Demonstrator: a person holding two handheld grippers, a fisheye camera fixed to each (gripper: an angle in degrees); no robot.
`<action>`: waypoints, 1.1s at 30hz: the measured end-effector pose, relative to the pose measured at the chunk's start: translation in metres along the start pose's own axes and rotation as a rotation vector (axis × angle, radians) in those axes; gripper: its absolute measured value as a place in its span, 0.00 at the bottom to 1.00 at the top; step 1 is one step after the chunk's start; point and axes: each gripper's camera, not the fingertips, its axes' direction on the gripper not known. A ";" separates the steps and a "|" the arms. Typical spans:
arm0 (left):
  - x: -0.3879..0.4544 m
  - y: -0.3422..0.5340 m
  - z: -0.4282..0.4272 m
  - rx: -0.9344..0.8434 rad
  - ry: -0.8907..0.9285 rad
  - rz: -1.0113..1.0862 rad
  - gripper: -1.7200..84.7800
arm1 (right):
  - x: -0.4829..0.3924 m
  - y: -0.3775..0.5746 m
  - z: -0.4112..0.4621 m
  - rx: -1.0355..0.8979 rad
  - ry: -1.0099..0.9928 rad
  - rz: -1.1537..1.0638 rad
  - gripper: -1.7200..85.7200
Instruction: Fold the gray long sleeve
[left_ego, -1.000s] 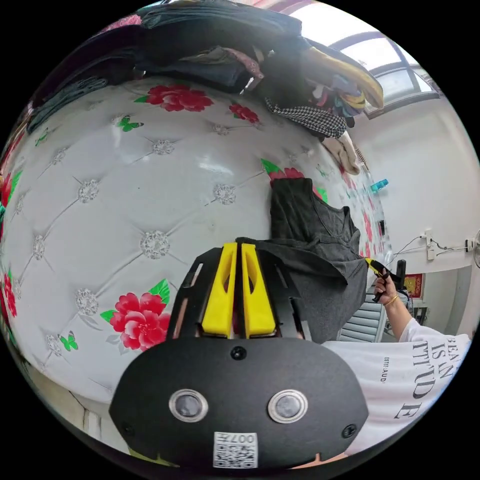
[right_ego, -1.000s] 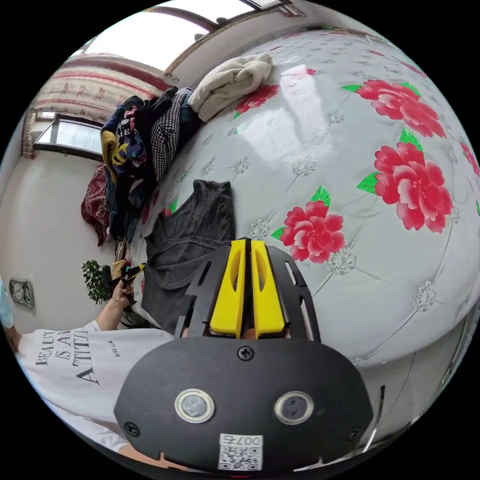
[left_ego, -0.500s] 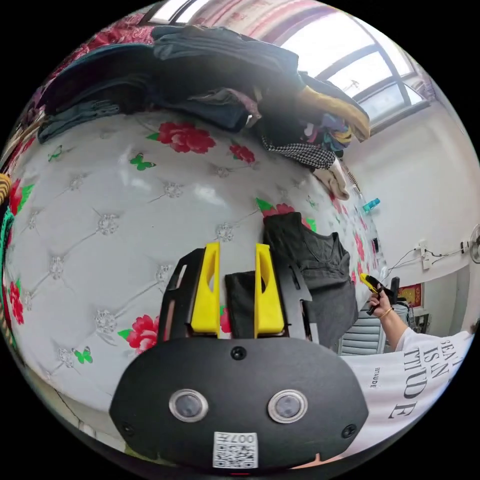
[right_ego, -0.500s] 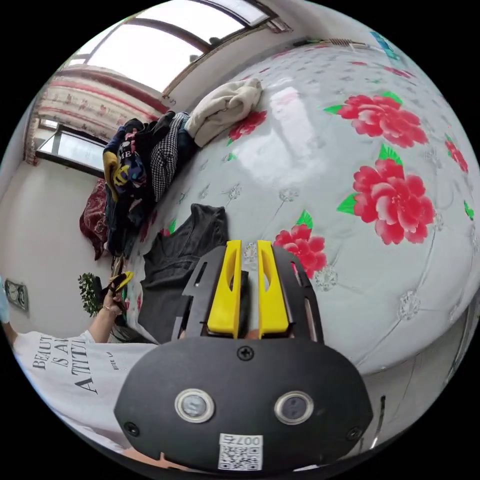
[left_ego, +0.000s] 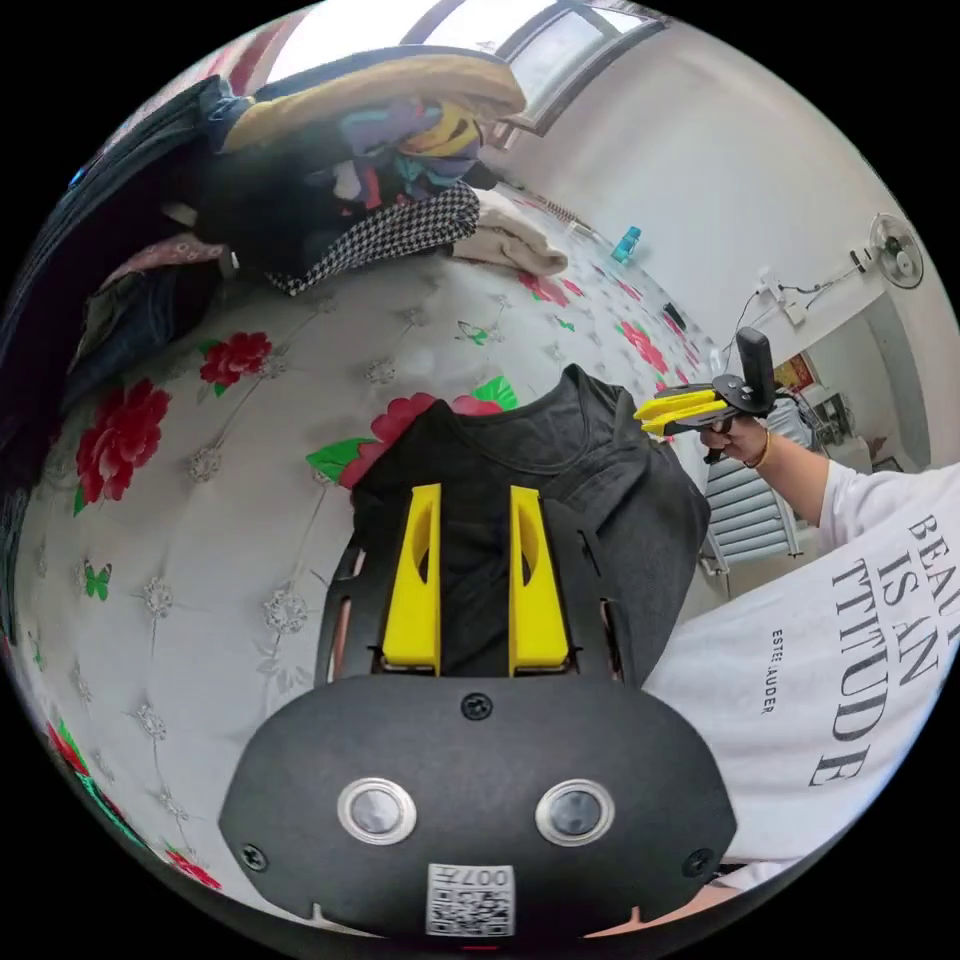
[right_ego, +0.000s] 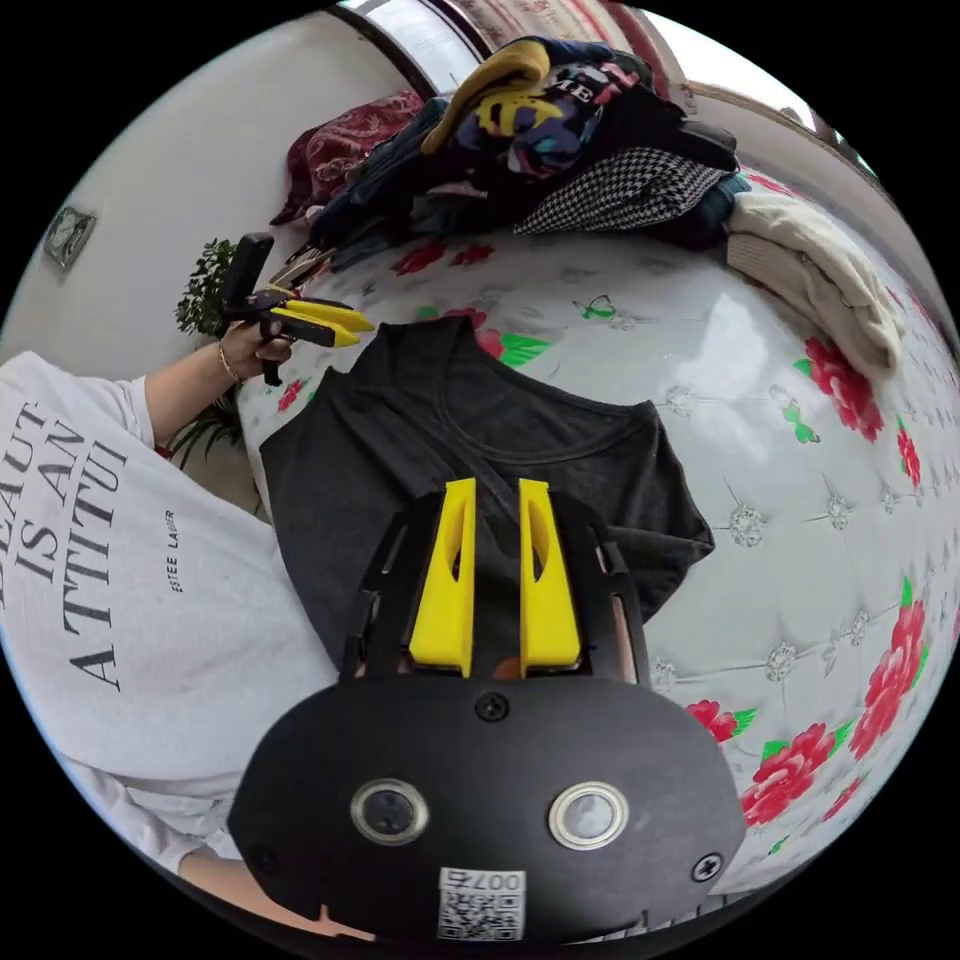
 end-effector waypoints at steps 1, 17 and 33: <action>0.015 0.008 0.013 -0.047 0.023 0.049 0.15 | -0.010 0.002 0.015 -0.063 0.015 -0.029 0.06; 0.033 0.029 0.070 -0.070 -0.183 0.006 0.02 | -0.018 -0.010 0.019 -0.029 0.103 0.069 0.04; -0.020 -0.049 0.079 -0.116 -0.245 -0.016 0.08 | 0.052 -0.077 0.017 -0.025 0.265 0.263 0.12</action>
